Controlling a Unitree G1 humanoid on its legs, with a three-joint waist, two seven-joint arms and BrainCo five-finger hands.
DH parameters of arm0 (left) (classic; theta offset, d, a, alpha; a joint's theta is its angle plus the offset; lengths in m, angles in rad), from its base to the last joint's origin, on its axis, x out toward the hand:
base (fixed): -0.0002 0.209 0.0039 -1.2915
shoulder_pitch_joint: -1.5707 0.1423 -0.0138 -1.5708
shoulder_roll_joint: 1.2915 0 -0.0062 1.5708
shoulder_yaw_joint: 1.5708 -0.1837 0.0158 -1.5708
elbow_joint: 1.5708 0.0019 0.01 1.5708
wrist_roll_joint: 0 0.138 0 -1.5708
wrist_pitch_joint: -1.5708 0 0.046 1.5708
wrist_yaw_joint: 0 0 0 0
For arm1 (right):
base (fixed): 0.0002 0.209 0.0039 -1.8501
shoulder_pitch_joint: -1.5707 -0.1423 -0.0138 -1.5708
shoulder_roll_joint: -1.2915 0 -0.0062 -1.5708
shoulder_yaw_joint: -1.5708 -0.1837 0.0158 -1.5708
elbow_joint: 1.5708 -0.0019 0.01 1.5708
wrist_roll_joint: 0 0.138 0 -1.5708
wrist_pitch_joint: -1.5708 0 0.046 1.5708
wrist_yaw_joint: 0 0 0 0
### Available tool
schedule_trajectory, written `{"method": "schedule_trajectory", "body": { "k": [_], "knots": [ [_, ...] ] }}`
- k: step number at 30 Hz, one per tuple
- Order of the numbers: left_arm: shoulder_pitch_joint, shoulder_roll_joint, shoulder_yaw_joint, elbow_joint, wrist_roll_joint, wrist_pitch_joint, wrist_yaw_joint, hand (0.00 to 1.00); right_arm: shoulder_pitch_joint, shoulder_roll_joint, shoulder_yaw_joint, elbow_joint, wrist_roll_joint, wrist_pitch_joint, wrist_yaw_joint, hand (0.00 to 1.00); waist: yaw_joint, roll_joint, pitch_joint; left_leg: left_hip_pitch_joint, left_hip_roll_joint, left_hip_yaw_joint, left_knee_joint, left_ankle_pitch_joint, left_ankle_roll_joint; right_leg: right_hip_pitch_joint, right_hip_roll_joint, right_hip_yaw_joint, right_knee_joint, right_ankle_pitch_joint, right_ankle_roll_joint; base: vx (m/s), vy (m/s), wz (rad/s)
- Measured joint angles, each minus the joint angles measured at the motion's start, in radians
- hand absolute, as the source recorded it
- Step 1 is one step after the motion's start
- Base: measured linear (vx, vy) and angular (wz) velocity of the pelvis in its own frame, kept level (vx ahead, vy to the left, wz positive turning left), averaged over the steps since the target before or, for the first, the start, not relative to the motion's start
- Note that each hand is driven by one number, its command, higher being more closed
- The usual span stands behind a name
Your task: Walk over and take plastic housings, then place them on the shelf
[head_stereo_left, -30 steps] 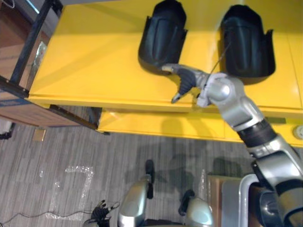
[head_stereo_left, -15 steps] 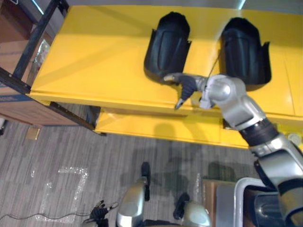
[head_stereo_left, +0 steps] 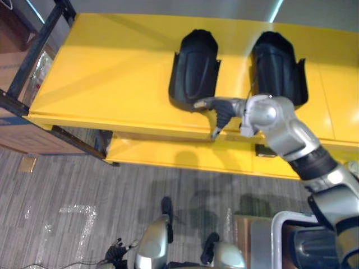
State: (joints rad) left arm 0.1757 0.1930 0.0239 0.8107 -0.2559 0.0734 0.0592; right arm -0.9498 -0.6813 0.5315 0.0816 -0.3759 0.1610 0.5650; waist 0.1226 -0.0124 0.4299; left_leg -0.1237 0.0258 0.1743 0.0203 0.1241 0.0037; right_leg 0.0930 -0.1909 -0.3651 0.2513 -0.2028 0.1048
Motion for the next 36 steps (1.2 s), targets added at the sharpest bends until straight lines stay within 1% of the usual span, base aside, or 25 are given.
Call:
{"method": "schedule_trajectory", "body": {
  "k": [1, 2, 4, 5, 6, 7, 8, 10, 11, 13, 14, 15, 16, 17, 19, 23, 25, 26, 27, 29, 31, 32, 34, 35, 36],
  "knots": [
    [0.0, 0.0, 0.0, 0.0, 0.0, 0.0, 0.0, 0.0, 0.0, -0.001, 0.0, -0.002, -0.002, -0.004, -0.017, 0.0, 0.0, -0.002, -0.001, 0.0, 0.0, 0.0, -0.001, 0.0, 0.0, 0.0, 0.0, 0.001, 0.0, 0.001, 0.0, 0.0, 0.0, 0.0],
    [0.0, 0.003, 0.001, 0.0, 0.0, -0.001, 0.001, 0.0, 0.0, -0.003, -0.002, -0.009, -0.026, -0.027, -0.072, 0.0, 0.0, -0.009, -0.005, 0.0, -0.001, 0.0, -0.002, -0.001, 0.0, 0.0, -0.001, 0.002, -0.001, 0.001, 0.0, 0.0, 0.0, 0.0],
    [0.0, 0.004, 0.001, 0.0, 0.0, -0.004, 0.001, 0.0, 0.001, -0.009, -0.005, -0.026, -0.031, -0.045, -0.115, 0.0, 0.0, -0.01, -0.006, 0.0, -0.002, 0.0, -0.002, -0.001, 0.0, 0.0, -0.001, 0.004, -0.001, 0.002, 0.0, 0.0, 0.0, 0.0],
    [0.0, 0.004, 0.001, 0.004, 0.0, -0.009, 0.003, 0.0, 0.002, -0.012, -0.029, -0.069, -0.035, -0.073, -0.176, 0.0, -0.002, -0.01, -0.006, 0.001, -0.002, 0.001, -0.002, -0.004, -0.003, -0.001, -0.001, 0.006, -0.001, 0.002, 0.001, 0.0, 0.0, 0.0],
    [0.0, 0.004, 0.001, 0.004, 0.0, -0.009, 0.004, 0.0, 0.002, -0.012, -0.035, -0.077, -0.035, -0.077, -0.186, 0.0, -0.002, -0.01, -0.006, 0.001, -0.002, 0.002, -0.002, -0.004, -0.003, 0.0, -0.001, 0.006, -0.001, 0.002, 0.001, 0.0, 0.0, 0.0],
    [0.0, 0.004, 0.001, 0.006, 0.0, -0.011, 0.005, 0.0, 0.006, -0.012, -0.061, -0.108, -0.036, -0.088, -0.237, 0.0, -0.002, -0.011, -0.006, 0.002, -0.002, 0.002, -0.002, -0.004, -0.003, 0.0, -0.001, 0.007, -0.001, 0.002, 0.001, 0.0, 0.0, 0.0],
    [0.0, 0.004, 0.001, 0.008, 0.0, -0.013, 0.005, 0.0, 0.008, -0.012, -0.076, -0.124, -0.036, -0.093, -0.266, 0.0, -0.002, -0.011, -0.006, 0.002, -0.002, 0.002, -0.002, -0.004, -0.003, 0.0, -0.001, 0.007, -0.001, 0.002, 0.001, 0.0, 0.0, 0.0],
    [0.001, 0.005, 0.001, 0.024, -0.001, -0.031, 0.006, 0.0, 0.04, -0.012, -0.158, -0.186, -0.035, -0.121, -0.391, 0.0, -0.003, -0.016, -0.009, 0.003, -0.002, 0.004, -0.003, -0.005, -0.003, 0.0, -0.002, 0.008, -0.001, 0.002, 0.001, 0.0, 0.0, 0.0],
    [0.001, 0.005, 0.001, 0.029, 0.0, -0.034, 0.006, 0.0, 0.05, -0.012, -0.178, -0.198, -0.033, -0.127, -0.428, 0.0, -0.003, -0.018, -0.01, 0.005, -0.002, 0.004, -0.004, -0.005, -0.002, 0.001, -0.002, 0.009, -0.001, 0.003, 0.001, 0.0, 0.0, 0.0],
    [0.003, 0.005, 0.001, 0.035, -0.001, -0.046, 0.008, 0.0, 0.113, -0.01, -0.267, -0.228, 0.028, -0.152, -0.559, 0.0, -0.004, -0.028, -0.018, 0.024, -0.004, 0.006, -0.014, -0.005, -0.003, 0.017, -0.002, 0.01, -0.011, 0.006, 0.0, 0.01, 0.005, -0.02],
    [0.005, 0.005, 0.002, 0.034, -0.001, -0.05, 0.008, 0.0, 0.131, -0.007, -0.294, -0.235, 0.046, -0.163, -0.583, 0.0, -0.005, -0.032, -0.024, 0.024, -0.005, 0.008, -0.015, -0.005, -0.003, 0.017, -0.002, 0.011, -0.013, 0.006, 0.0, 0.02, 0.007, -0.06],
    [0.006, 0.005, 0.005, 0.034, -0.001, -0.05, 0.011, 0.0, 0.163, -0.004, -0.348, -0.249, 0.08, -0.179, -0.623, 0.0, -0.009, -0.039, -0.03, 0.024, -0.005, 0.012, -0.019, -0.005, -0.003, 0.017, -0.001, 0.012, -0.019, 0.008, 0.002, 0.01, 0.008, -0.06],
    [0.008, 0.005, 0.012, 0.034, -0.001, -0.05, 0.013, 0.0, 0.196, -0.003, -0.401, -0.259, 0.137, -0.201, -0.655, 0.0, -0.021, -0.047, -0.035, 0.026, -0.005, 0.015, -0.023, -0.005, -0.002, 0.017, -0.002, 0.013, -0.021, 0.01, 0.003, 0.01, 0.01, -0.07],
    [0.013, 0.005, 0.017, 0.034, -0.001, -0.05, 0.013, 0.0, 0.214, 0.001, -0.423, -0.264, 0.163, -0.209, -0.67, 0.0, -0.026, -0.05, -0.038, 0.031, -0.005, 0.021, -0.029, -0.004, -0.002, 0.018, -0.002, 0.015, -0.022, 0.011, 0.003, 0.02, 0.013, -0.1],
    [0.023, 0.004, 0.023, 0.036, -0.001, -0.05, 0.014, 0.0, 0.302, 0.02, -0.529, -0.279, 0.226, -0.241, -0.723, 0.0, -0.042, -0.052, -0.044, 0.065, -0.007, 0.032, -0.05, -0.004, -0.003, 0.047, -0.001, 0.018, -0.043, 0.024, 0.003, 0.04, 0.019, -0.12],
    [0.036, -0.005, 0.035, 0.048, 0.0, -0.05, 0.014, 0.0, 0.457, 0.051, -0.683, -0.314, 0.249, -0.25, -0.782, 0.0, -0.061, -0.055, -0.091, 0.082, -0.011, 0.053, -0.08, -0.003, -0.003, 0.047, 0.0, 0.036, -0.064, 0.036, 0.003, 0.05, 0.018, -0.12],
    [0.052, -0.01, 0.042, 0.061, -0.001, -0.051, 0.014, 0.0, 0.563, 0.078, -0.766, -0.314, 0.255, -0.252, -0.822, 0.0, -0.084, -0.056, -0.118, 0.099, -0.01, 0.06, -0.106, 0.003, -0.003, 0.05, 0.002, 0.044, -0.071, 0.047, 0.0, 0.06, 0.025, -0.19],
    [0.059, -0.01, 0.045, 0.077, -0.001, -0.05, 0.015, 0.0, 0.64, 0.114, -0.832, -0.314, 0.319, -0.252, -0.843, 0.0, -0.095, -0.055, -0.13, 0.108, -0.003, 0.073, -0.106, 0.0, 0.001, 0.049, 0.006, 0.064, -0.071, 0.059, -0.007, 0.06, 0.028, -0.18],
    [0.065, -0.01, 0.046, 0.077, -0.001, -0.05, 0.016, 0.0, 0.669, 0.134, -0.857, -0.314, 0.346, -0.252, -0.848, 0.0, -0.099, -0.057, -0.136, 0.111, -0.002, 0.08, -0.106, -0.003, 0.001, 0.047, 0.006, 0.072, -0.071, 0.061, -0.006, 0.06, 0.028, -0.26],
    [0.074, -0.013, 0.054, 0.079, 0.0, -0.05, 0.02, 0.0, 0.767, 0.197, -0.934, -0.314, 0.426, -0.274, -0.85, 0.0, -0.115, -0.059, -0.144, 0.126, -0.002, 0.093, -0.107, -0.007, 0.0, 0.053, 0.005, 0.082, -0.072, 0.065, -0.005, 0.05, 0.01, -0.24],
    [0.089, -0.02, 0.065, 0.096, 0.0, -0.05, 0.027, 0.0, 0.878, 0.259, -0.982, -0.314, 0.44, -0.283, -0.85, 0.0, -0.14, -0.059, -0.172, 0.13, -0.002, 0.109, -0.108, -0.013, -0.004, 0.047, 0.008, 0.1, -0.075, 0.07, -0.004, 0.05, 0.005, -0.23],
    [0.092, -0.024, 0.071, 0.103, 0.0, -0.05, 0.027, 0.0, 0.911, 0.276, -0.993, -0.314, 0.442, -0.295, -0.849, 0.0, -0.146, -0.055, -0.178, 0.133, 0.0, 0.111, -0.108, -0.015, -0.003, 0.048, 0.009, 0.106, -0.079, 0.075, -0.004, 0.04, 0.01, -0.27],
    [0.106, -0.043, 0.084, 0.118, 0.001, -0.051, 0.029, 0.0, 1.015, 0.348, -1.034, -0.314, 0.548, -0.356, -0.8, 0.0, -0.164, -0.044, -0.2, 0.141, 0.014, 0.135, -0.109, -0.031, -0.008, 0.047, 0.021, 0.131, -0.091, 0.097, -0.005, 0.01, 0.02, -0.33],
    [0.109, -0.044, 0.084, 0.118, 0.001, -0.051, 0.031, 0.0, 1.03, 0.364, -1.037, -0.314, 0.548, -0.364, -0.798, 0.0, -0.166, -0.044, -0.202, 0.142, 0.015, 0.139, -0.109, -0.032, -0.008, 0.047, 0.022, 0.134, -0.092, 0.097, -0.006, -0.02, 0.008, -0.26],
    [0.112, -0.044, 0.084, 0.118, 0.014, -0.052, 0.034, 0.0, 1.076, 0.403, -1.049, -0.314, 0.535, -0.382, -0.807, 0.0, -0.173, -0.045, -0.213, 0.141, 0.017, 0.144, -0.109, -0.034, -0.01, 0.047, 0.026, 0.147, -0.102, 0.097, -0.006, -0.03, -0.003, -0.2]
  ]
}}
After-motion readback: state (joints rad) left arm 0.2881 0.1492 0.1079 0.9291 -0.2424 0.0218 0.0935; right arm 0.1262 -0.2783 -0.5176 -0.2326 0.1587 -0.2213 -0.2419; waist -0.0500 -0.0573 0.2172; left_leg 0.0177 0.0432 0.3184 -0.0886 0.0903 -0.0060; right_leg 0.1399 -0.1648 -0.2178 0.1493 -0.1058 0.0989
